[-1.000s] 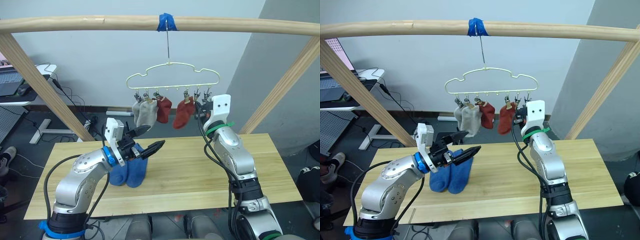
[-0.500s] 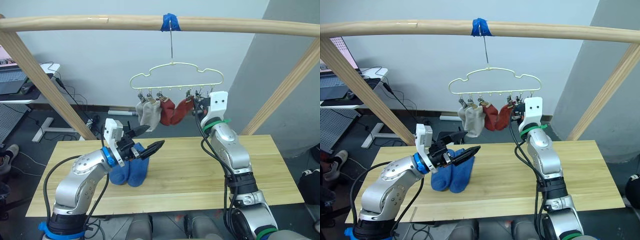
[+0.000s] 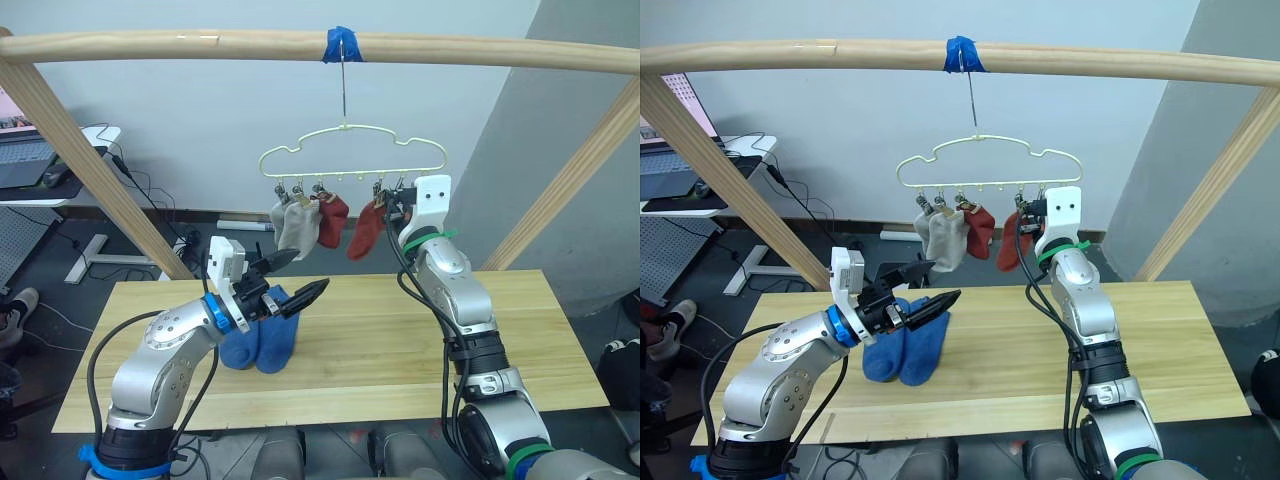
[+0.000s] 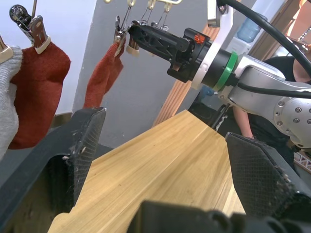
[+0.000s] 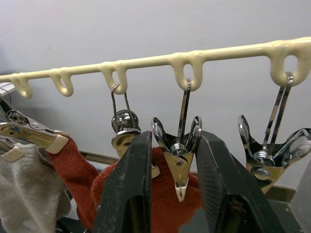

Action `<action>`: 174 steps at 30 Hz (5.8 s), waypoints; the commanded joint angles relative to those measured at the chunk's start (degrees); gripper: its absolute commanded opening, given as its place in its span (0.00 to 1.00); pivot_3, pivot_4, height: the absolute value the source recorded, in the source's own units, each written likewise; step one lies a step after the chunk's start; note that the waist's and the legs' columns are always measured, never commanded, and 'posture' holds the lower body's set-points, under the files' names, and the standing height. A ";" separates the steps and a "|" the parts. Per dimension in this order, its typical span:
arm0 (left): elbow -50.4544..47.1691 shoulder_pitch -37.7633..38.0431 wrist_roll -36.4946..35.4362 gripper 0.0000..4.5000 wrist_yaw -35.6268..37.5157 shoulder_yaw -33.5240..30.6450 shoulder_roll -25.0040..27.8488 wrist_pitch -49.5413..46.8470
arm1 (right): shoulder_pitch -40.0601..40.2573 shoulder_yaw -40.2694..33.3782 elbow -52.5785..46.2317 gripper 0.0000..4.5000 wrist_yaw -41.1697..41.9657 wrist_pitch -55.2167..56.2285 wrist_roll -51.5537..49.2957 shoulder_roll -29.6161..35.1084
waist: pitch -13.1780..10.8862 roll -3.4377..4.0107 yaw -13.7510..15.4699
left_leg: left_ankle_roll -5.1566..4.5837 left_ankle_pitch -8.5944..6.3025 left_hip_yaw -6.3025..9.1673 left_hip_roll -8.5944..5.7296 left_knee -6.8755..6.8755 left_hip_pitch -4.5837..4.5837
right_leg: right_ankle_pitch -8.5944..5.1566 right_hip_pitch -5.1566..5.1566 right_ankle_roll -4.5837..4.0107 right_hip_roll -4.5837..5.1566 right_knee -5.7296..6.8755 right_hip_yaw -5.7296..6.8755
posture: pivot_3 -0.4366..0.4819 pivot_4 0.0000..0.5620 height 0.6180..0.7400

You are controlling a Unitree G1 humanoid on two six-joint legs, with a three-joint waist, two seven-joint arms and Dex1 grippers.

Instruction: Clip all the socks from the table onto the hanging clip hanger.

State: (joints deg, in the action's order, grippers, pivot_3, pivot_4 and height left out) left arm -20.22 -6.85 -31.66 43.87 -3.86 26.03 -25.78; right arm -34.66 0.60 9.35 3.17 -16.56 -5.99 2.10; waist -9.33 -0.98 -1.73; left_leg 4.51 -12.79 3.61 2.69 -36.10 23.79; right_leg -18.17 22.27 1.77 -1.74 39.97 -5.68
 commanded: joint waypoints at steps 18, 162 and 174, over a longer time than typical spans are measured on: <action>-1.28 -0.89 -0.39 1.00 -0.84 0.10 -0.63 1.16 | -2.39 -1.11 -0.45 0.29 -0.61 2.29 0.45 -0.17 | 0.00 0.00 0.00 | 0.00 0.00 0.00 0.00 0.00 0.00 | 0.00 0.00 0.00 0.00 0.01 0.00 | 0.55 0.24 1.00; 25.20 -17.70 17.58 0.00 1.61 11.91 -14.26 29.29 | -9.66 -32.55 -18.06 0.50 -11.20 -64.54 -45.17 -6.67 | -0.07 0.14 -1.62 | -0.07 0.02 0.00 -0.04 0.06 0.08 | 0.00 0.02 -0.01 -0.02 -0.09 0.03 | 0.47 0.26 1.00; 25.83 -17.98 16.40 0.00 1.96 13.02 -16.17 25.79 | -6.20 -37.66 -25.47 0.99 -7.08 -70.69 -55.65 3.29 | -0.07 0.14 -1.52 | -0.07 0.02 0.00 -0.05 0.06 0.13 | 0.00 0.02 -0.01 -0.02 -0.17 0.02 | 0.44 0.26 1.00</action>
State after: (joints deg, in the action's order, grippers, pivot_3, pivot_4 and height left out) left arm 6.53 -24.09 -14.18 45.62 8.65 10.40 0.71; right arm -41.49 -35.94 -12.12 -5.94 -85.18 -57.52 3.74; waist -9.40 -0.85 -3.25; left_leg 4.44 -12.78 3.61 2.65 -36.02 23.92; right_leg -18.18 22.28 1.77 -1.76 39.76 -5.65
